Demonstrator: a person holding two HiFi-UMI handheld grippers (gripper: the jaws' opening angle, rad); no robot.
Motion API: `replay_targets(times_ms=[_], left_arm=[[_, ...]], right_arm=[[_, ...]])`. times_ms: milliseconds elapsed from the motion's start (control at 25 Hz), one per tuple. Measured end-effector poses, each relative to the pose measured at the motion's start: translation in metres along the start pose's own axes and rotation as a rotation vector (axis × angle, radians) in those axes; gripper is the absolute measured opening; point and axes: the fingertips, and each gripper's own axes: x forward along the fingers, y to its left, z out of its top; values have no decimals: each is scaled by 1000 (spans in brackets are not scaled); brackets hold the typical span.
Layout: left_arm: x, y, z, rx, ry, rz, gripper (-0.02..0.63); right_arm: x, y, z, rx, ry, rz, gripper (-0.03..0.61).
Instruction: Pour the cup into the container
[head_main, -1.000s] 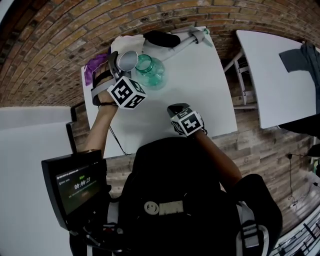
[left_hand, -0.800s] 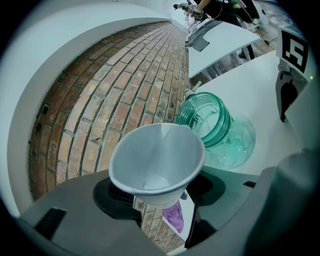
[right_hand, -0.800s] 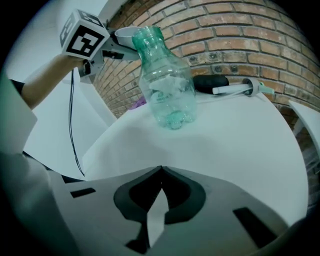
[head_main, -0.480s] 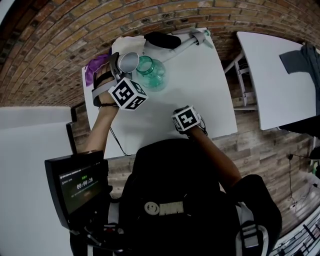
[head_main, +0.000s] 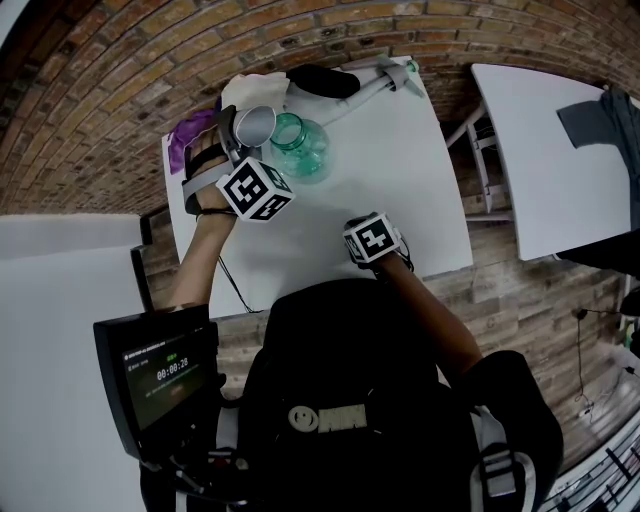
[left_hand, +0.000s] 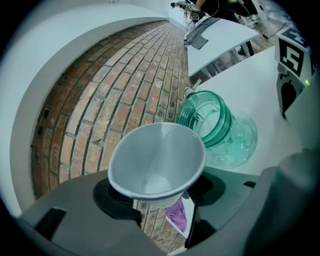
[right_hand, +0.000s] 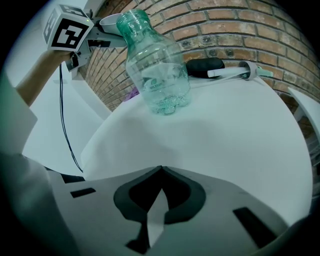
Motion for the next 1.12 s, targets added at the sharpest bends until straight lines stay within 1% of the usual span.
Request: replay_targets(times_ms=[440,960,1120], left_arm=[[0,2,1,53,7,34,293],[1,2,1,67,10,40,293],[0,2,2,88,15,56,293]], right_arm=[[1,-1,0,11,-2,5,5],[4,-2,0,14,-5,7,5],[4,-2,0,15,-4,8,5]])
